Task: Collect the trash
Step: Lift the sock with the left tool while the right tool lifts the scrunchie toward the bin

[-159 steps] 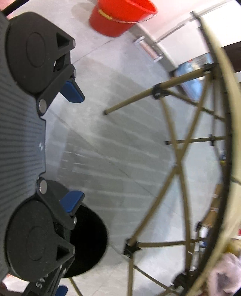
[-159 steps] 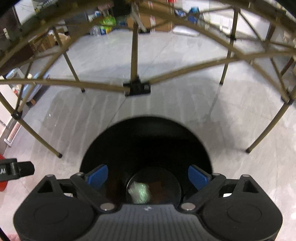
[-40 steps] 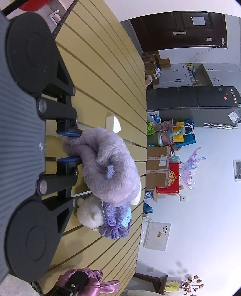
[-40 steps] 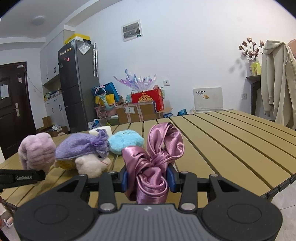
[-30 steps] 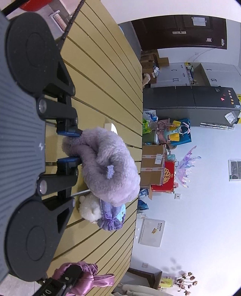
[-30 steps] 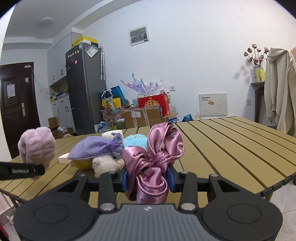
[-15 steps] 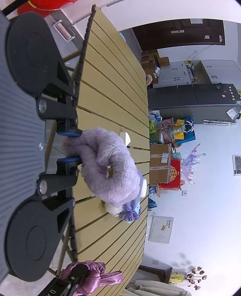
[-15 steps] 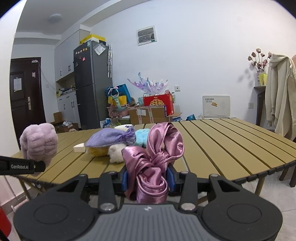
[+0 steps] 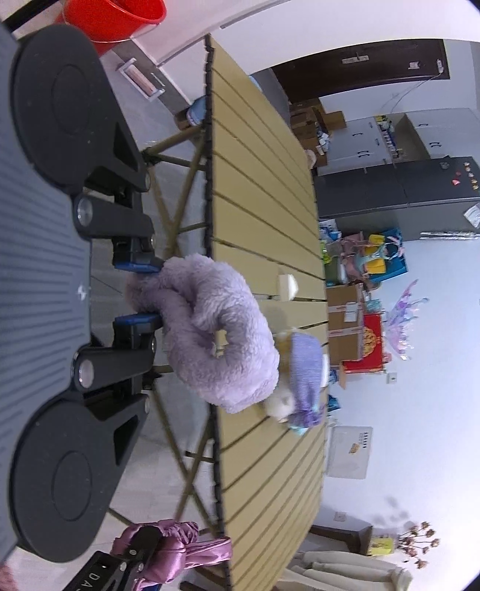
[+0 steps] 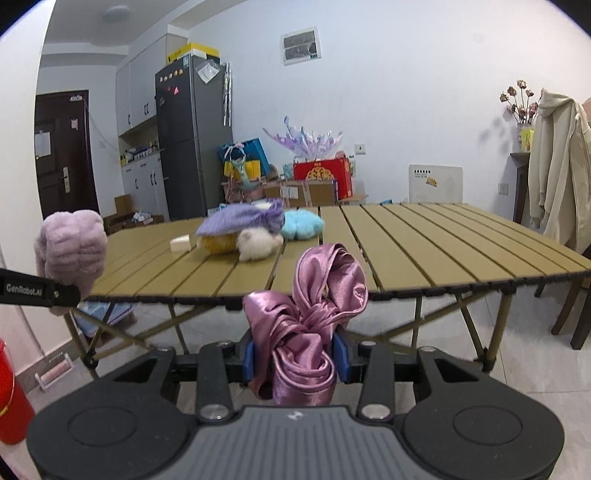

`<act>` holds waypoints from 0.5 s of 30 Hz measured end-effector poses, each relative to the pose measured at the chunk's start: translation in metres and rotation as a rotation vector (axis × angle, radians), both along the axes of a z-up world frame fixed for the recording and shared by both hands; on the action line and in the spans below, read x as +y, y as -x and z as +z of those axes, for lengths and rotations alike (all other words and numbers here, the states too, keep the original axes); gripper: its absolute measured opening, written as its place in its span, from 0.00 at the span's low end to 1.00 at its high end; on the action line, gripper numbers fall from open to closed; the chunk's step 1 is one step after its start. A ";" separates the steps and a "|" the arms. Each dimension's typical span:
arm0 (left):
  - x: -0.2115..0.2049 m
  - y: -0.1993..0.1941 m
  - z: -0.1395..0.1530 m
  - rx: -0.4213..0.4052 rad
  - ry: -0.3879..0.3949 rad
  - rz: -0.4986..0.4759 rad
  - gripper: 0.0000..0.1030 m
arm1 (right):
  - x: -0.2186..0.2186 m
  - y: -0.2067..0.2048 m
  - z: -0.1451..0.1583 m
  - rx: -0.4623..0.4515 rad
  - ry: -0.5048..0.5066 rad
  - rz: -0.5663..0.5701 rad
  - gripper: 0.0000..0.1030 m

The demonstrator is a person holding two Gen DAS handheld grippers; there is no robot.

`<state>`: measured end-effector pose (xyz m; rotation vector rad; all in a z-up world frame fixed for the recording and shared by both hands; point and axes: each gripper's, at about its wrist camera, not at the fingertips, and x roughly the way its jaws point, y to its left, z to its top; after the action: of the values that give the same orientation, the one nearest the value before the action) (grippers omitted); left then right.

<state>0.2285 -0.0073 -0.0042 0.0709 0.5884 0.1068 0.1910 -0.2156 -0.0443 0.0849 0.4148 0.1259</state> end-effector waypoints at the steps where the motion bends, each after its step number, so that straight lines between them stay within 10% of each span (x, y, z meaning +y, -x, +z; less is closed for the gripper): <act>1: 0.001 0.005 -0.004 0.013 0.000 0.000 0.21 | 0.000 0.005 -0.003 0.009 0.004 0.001 0.38; 15: 0.004 0.038 -0.059 0.180 -0.019 -0.008 0.21 | -0.001 0.047 -0.036 0.162 0.023 0.017 0.38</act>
<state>0.1908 -0.0031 -0.0629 0.1023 0.7663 0.0985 0.1438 -0.2168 -0.0807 0.0692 0.5789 0.1317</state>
